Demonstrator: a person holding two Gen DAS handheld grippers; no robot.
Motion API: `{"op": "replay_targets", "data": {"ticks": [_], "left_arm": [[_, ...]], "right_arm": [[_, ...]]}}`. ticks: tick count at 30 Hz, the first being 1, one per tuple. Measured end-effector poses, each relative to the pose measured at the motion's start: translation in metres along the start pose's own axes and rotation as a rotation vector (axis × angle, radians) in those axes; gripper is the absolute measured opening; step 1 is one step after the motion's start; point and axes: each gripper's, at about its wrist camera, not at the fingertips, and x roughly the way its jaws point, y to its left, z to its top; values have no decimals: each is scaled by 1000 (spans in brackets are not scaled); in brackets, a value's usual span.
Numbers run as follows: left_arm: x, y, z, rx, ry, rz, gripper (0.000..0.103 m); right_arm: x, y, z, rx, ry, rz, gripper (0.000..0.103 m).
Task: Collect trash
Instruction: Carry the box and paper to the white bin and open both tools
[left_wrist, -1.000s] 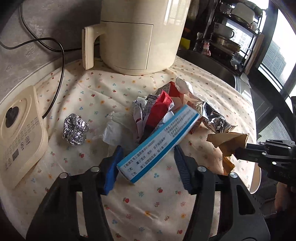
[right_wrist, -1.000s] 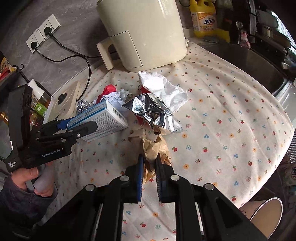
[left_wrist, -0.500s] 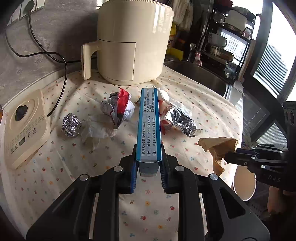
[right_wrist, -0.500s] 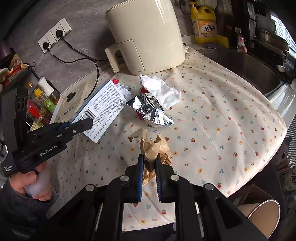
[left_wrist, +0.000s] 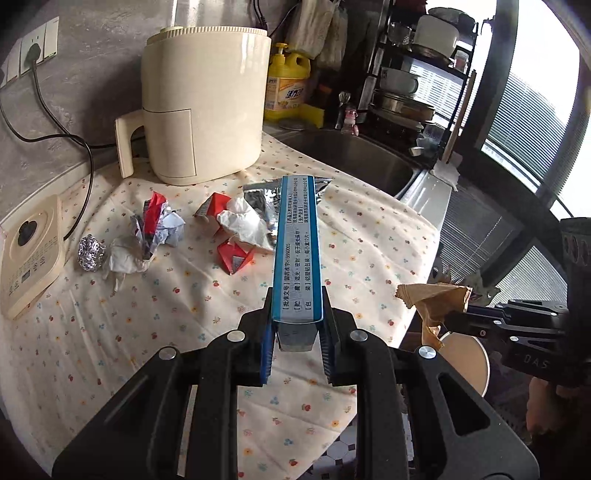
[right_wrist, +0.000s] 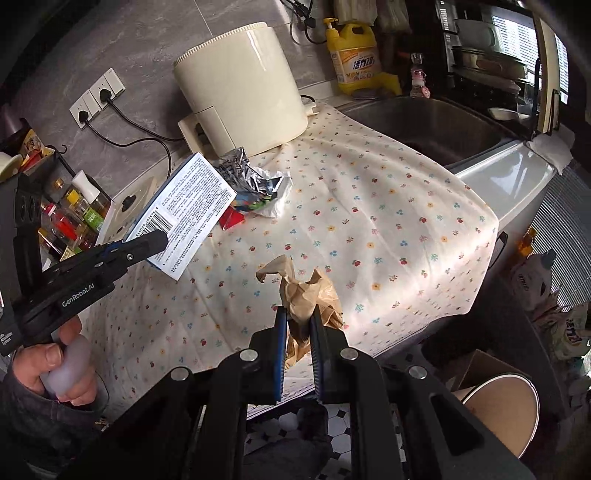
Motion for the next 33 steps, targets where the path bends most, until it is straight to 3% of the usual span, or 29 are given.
{"op": "replay_targets", "data": {"ticks": [17,33], "left_arm": [[32,-140,-18,114,79,-136,21],[97,-274,-65,176,202,-286,21]], "right_arm": [[-64,-115,-53,151,-12,-100,13],[-101,-253,-132,320,48,-269,13]]}}
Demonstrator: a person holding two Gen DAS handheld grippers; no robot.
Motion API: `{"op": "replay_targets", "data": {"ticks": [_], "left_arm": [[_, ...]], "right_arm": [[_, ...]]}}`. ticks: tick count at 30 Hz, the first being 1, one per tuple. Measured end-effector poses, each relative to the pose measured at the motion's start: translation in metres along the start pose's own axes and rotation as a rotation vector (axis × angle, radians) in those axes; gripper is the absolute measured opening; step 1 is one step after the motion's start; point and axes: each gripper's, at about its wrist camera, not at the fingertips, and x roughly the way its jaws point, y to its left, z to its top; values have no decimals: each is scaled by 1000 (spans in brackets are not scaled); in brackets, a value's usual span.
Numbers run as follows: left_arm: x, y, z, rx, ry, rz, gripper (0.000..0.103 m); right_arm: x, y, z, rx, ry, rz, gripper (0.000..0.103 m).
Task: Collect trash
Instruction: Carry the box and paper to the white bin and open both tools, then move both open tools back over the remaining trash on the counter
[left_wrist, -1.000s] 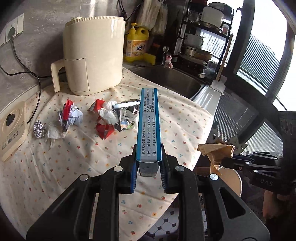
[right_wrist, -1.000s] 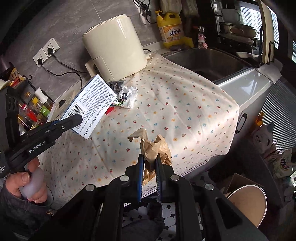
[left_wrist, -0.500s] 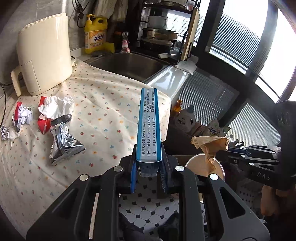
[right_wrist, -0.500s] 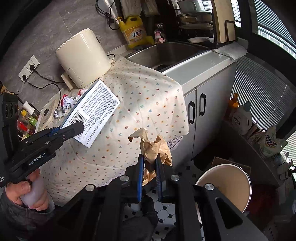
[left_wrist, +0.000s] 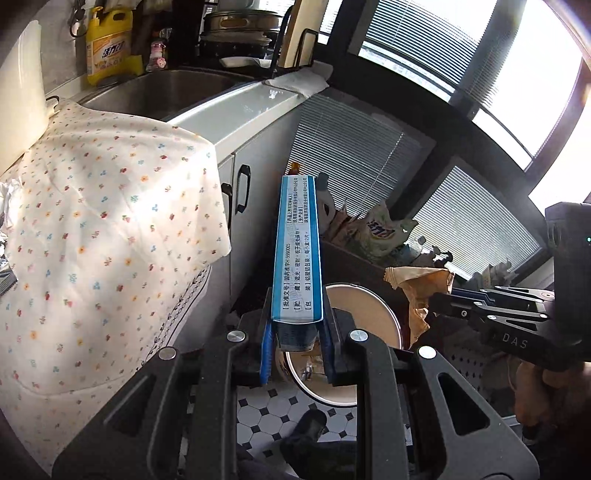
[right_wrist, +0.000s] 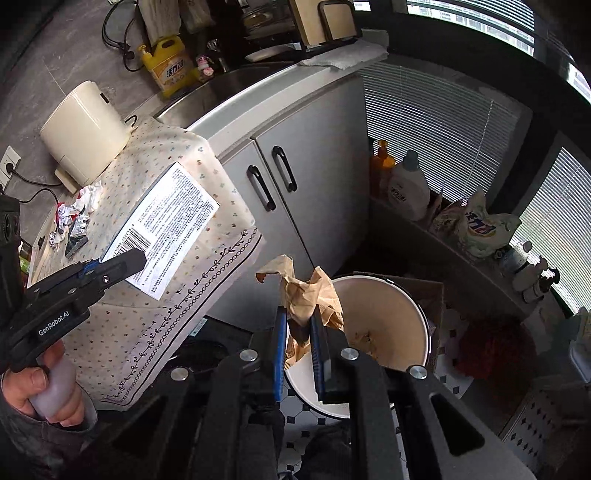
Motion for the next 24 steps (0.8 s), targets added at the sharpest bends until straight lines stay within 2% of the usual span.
{"op": "replay_targets", "data": {"ticks": [4,10,18,20,21,22,23,24], "left_arm": [[25,-18,-4,2,35,-22,21],[61,-37,-17,3,102,-53,21],[112,-52,-35,0,220,-110,21],[123,-55,-35,-7,254,-121,24],[128,-54,-36,-16,268,-125,27],[131,-54,-36,-22,277,-138,38],[131,-53,-36,-26,275,-144,55],[128,-53,-34,-28,260,-138,62]], "right_arm": [[15,-29,-5,25,35,-29,17],[28,-58,-17,55,78,-45,41],[17,-86,-31,100,85,-100,44],[11,-91,-34,110,79,-114,48],[8,-93,-35,115,74,-120,50],[5,-94,-36,120,68,-127,53],[3,-95,-36,125,64,-135,56],[1,-96,-36,130,58,-141,58]]}}
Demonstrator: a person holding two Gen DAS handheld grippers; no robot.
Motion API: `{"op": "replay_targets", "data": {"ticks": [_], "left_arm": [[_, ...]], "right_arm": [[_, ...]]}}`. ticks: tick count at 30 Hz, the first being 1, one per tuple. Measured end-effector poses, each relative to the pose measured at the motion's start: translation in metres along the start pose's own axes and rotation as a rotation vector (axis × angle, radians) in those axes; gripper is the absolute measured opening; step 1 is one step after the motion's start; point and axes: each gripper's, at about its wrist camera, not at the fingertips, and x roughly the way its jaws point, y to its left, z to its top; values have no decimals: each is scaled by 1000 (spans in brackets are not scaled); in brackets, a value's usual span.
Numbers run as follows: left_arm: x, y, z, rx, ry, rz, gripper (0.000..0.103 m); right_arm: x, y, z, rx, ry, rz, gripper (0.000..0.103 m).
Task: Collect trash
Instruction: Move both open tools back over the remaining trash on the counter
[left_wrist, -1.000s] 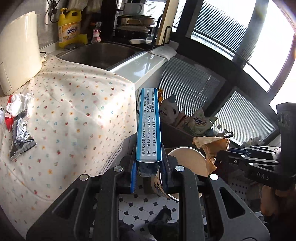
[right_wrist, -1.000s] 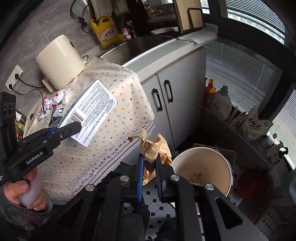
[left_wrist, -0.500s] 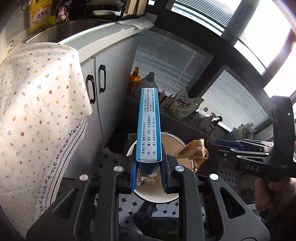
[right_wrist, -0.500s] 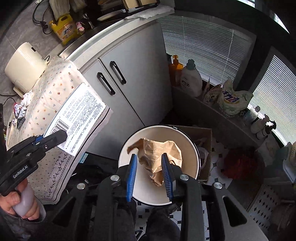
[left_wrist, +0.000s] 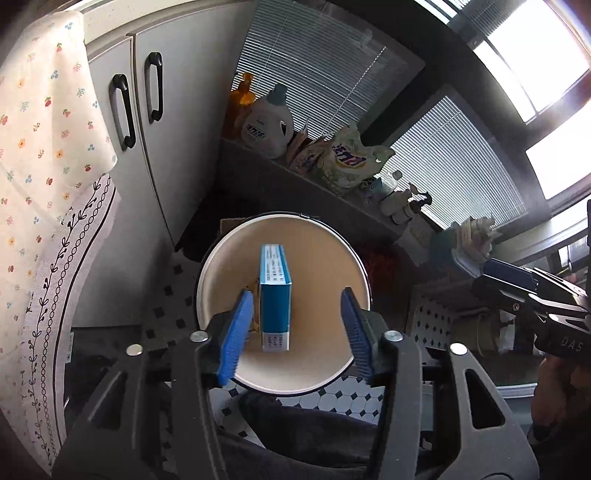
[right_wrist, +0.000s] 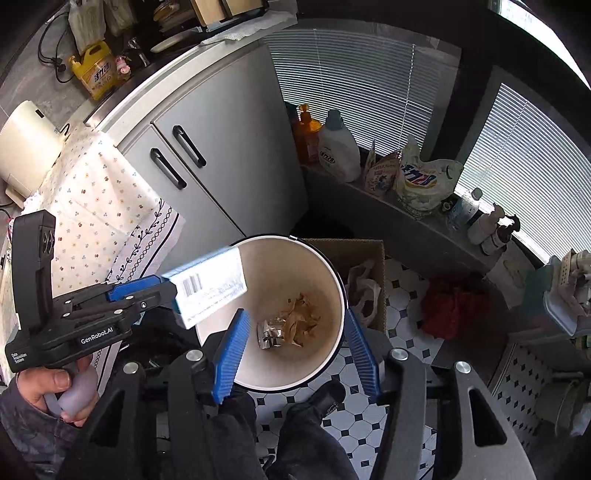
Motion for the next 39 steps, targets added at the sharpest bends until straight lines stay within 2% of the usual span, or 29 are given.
{"op": "replay_targets", "data": {"ticks": [1,5,10,17,25,39], "left_arm": [[-5,0,1,0,-19,2,69],[-26,4,8,2,-64,26,83],[-70,16,10,5,-138,95,94],[-145,52,6,-51,-254,180,96],[-227,112,-10,-132,-389,265,97],[-321,206,-43,-248,-520,389,97]], "right_arm": [[-3,-1,0,5,-7,-4,61],[-13,6,7,8,-50,-31,81],[-22,38,23,-23,-100,4,89],[-35,108,44,-103,-166,99,94],[-49,201,61,-206,-213,194,95],[-60,335,59,-350,-241,305,95]]}}
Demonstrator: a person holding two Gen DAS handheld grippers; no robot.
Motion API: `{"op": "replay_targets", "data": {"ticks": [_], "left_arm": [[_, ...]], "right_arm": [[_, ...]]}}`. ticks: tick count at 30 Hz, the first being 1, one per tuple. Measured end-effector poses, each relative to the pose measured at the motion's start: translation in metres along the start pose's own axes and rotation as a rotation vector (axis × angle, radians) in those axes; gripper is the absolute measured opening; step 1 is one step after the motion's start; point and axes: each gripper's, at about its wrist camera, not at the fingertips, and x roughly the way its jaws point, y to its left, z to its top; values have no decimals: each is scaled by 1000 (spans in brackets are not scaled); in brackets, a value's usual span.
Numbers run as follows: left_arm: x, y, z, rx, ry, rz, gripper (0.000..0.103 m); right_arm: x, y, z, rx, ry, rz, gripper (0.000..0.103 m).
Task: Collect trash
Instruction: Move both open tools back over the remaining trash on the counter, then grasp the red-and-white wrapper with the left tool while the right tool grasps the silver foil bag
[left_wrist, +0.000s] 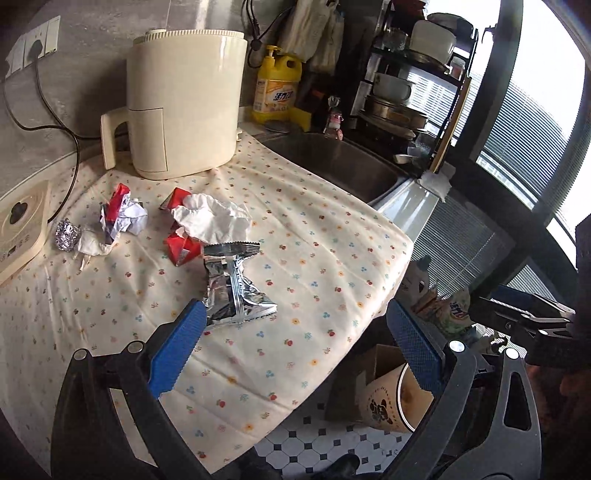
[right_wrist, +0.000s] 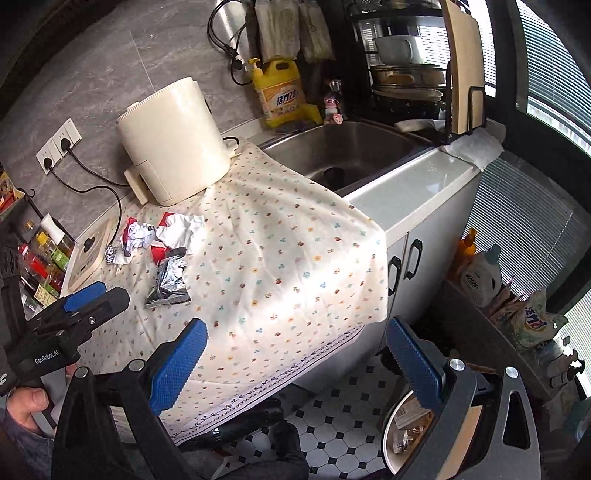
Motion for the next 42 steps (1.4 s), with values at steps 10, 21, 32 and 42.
{"op": "replay_targets", "data": {"ticks": [10,21,32,42], "left_arm": [[-19,77,14,-42,-58,60,97],[-3,150,45,-35,-84,61,97],[44,202,69,-84,-39,23,75],[96,221,78,-87,40,15,75]], "right_arm": [[38,75,17,-56,3,47,95],[85,139,30,-86,7,50,95],[141,171,37,-77,108,25,70],[176,178,36,-89,192,-14,63]]}}
